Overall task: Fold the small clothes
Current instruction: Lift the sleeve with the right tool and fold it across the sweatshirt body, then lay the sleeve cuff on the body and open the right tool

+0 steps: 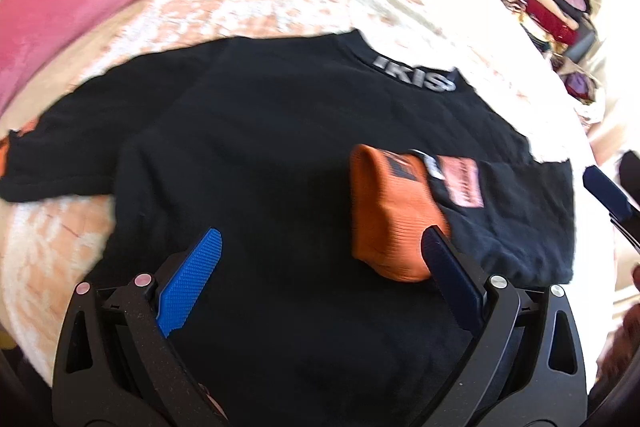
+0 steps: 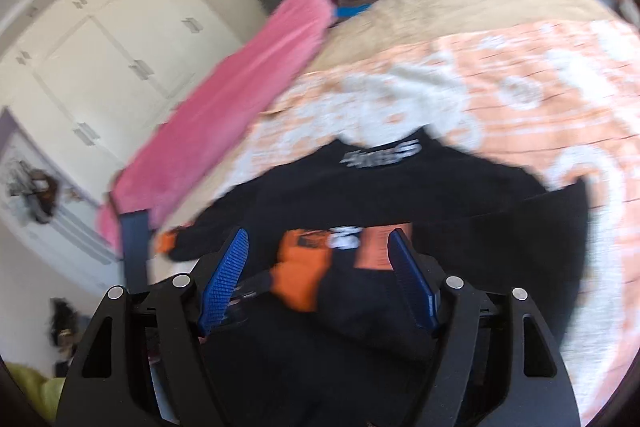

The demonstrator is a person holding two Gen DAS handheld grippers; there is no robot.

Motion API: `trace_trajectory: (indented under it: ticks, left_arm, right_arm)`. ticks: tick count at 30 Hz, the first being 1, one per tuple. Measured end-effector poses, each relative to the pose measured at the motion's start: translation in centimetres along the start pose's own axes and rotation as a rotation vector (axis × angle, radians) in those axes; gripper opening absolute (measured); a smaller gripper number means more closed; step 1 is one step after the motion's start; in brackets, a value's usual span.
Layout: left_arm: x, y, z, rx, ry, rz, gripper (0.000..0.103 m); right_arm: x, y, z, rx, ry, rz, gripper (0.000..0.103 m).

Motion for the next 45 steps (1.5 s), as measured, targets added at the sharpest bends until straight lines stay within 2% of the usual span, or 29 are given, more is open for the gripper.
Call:
trace_trajectory:
  ticks: [3,6,8,9,10,11,13,14,15,16,19,23,27,29,32,38,41,44,45]
  left_arm:
    - [2.0,0.8,0.0,-0.033,-0.006,-0.070,0.094]
    - [3.3,3.0,-0.3,-0.123,-0.035,-0.087,0.094]
    - [3.7,3.9,-0.1,-0.132,-0.060,-0.088,0.093]
    - [3.9,4.0,0.1,-0.119,-0.060,-0.084,0.088]
    - [4.3,3.9,0.4,-0.087,-0.050,-0.074,0.080]
    - [4.6,3.9,0.7,-0.064,-0.036,-0.054,0.059]
    - [4.6,3.9,0.9,-0.048,-0.019,-0.026,0.043]
    - [4.9,3.7,1.1,-0.036,-0.012,-0.070,0.008]
    - [5.2,3.3,1.4,-0.036,-0.014,-0.146,0.007]
    - [5.1,2.8,1.7,-0.025,-0.015,-0.156,0.007]
    - [4.3,0.8,3.1,0.060,0.011,-0.146,0.007]
    - [2.0,-1.7,5.5,0.132,-0.016,-0.147,0.007]
    - [-1.7,-3.2,7.8,0.205,-0.039,-0.076,0.007]
    - [-3.2,-2.7,8.0,0.193,-0.055,-0.060,0.007]
    - [-4.9,-0.9,7.6,0.132,-0.071,-0.053,0.007]
    - [-5.3,1.6,6.6,0.078,-0.028,-0.018,0.008]
    - [-5.9,2.4,6.4,0.068,-0.031,-0.008,0.010]
    - [-6.3,3.3,6.3,0.057,-0.027,0.006,0.012]
    - [-6.4,3.6,6.1,0.053,-0.029,0.008,0.014]
  right_arm:
    - [2.4,-0.7,-0.1,-0.012,0.000,-0.107,0.071]
    - [4.2,-1.1,-0.3,-0.015,0.029,-0.130,0.071]
    - [5.2,-1.4,-0.6,-0.017,0.045,-0.151,0.071]
    - [5.5,-1.3,-0.7,-0.019,0.048,-0.157,0.071]
    - [5.8,-1.3,-0.8,-0.022,0.050,-0.164,0.071]
    - [5.9,-1.1,-0.8,-0.026,0.051,-0.169,0.071]
    - [6.0,-0.8,-1.0,-0.034,0.048,-0.172,0.071]
    - [6.0,-0.7,-1.0,-0.036,0.044,-0.173,0.071]
    - [5.9,-0.5,-1.0,-0.040,0.039,-0.173,0.071]
    - [5.8,-0.4,-1.1,-0.044,0.033,-0.173,0.071]
    - [5.9,-0.2,-1.3,-0.052,0.029,-0.174,0.071]
    - [5.9,-0.1,-1.2,-0.039,0.047,-0.160,0.071]
    - [5.1,0.6,-1.4,-0.039,0.027,-0.134,0.071]
    - [4.7,1.2,-1.6,-0.049,0.015,-0.132,0.071]
    - [4.3,2.2,-2.0,-0.064,-0.001,-0.129,0.071]
    - [3.0,4.5,-3.0,-0.090,-0.064,-0.130,0.071]
    - [3.9,5.6,-3.9,-0.124,-0.067,-0.172,0.071]
    - [5.6,6.1,-4.9,-0.173,-0.062,-0.274,0.071]
    - [6.1,6.1,-5.1,-0.176,-0.043,-0.280,0.071]
Point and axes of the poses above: each gripper's, at about its wrist camera, not at the fingertips, and y roughly the way its jaws point, x to its right, z to its top, the point moved 8 cm from there along y, roughly the way its jaws point, and after that the axes turned 12 degrees about z, right-handed, at the moved point
